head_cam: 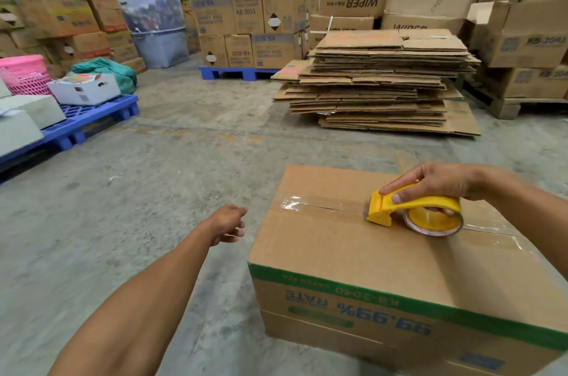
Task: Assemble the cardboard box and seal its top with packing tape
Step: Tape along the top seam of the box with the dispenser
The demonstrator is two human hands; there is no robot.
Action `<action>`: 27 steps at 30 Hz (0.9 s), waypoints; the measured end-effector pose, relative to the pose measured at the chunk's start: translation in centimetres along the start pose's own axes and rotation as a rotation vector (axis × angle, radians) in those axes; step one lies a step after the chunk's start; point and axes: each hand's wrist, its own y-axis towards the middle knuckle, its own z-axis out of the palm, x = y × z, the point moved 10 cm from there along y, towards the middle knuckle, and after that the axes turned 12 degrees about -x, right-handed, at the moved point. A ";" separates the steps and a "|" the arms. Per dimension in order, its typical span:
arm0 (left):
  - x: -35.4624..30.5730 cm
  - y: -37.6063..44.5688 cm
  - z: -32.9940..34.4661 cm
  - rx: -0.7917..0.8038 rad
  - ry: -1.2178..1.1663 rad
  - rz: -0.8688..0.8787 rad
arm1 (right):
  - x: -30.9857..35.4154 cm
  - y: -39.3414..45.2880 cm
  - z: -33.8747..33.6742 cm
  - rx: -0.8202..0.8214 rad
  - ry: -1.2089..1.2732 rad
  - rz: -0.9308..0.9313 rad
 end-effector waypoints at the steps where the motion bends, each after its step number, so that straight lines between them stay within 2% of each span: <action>1: 0.1 0.3 -0.8 -0.057 0.030 0.011 | 0.0 0.0 0.0 -0.003 0.000 -0.001; 3: -1.1 0.2 -2.9 -0.219 0.090 0.130 | 0.0 -0.1 -0.1 -0.006 -0.007 -0.002; 5: -3.8 -1.6 -3.5 -0.312 0.081 0.302 | 0.0 -0.1 -0.1 -0.003 -0.013 -0.016; 7: -6.5 -4.1 -2.2 -0.268 0.066 0.445 | -0.1 0.0 -0.2 -0.006 -0.021 -0.039; 9: -8.3 -6.3 0.4 -0.150 0.139 0.524 | -0.2 0.1 -0.3 -0.007 -0.010 -0.049; 11: -9.4 -7.9 2.8 -0.092 0.334 0.611 | -0.2 0.0 -0.4 -0.004 -0.012 -0.056; 14: -11.6 -10.7 6.3 -0.089 0.609 0.868 | -0.1 -0.1 -0.4 -0.010 -0.031 -0.069; 16: -12.4 -12.6 9.4 -0.032 0.742 0.991 | -0.1 -0.1 -0.5 -0.030 -0.025 -0.067; 20: -12.6 -13.8 14.5 0.047 0.901 1.024 | -0.1 0.0 -0.4 -0.021 -0.014 -0.058; 27: -11.9 -13.2 16.7 0.044 0.902 0.985 | -0.8 0.1 -0.5 0.020 -0.028 -0.063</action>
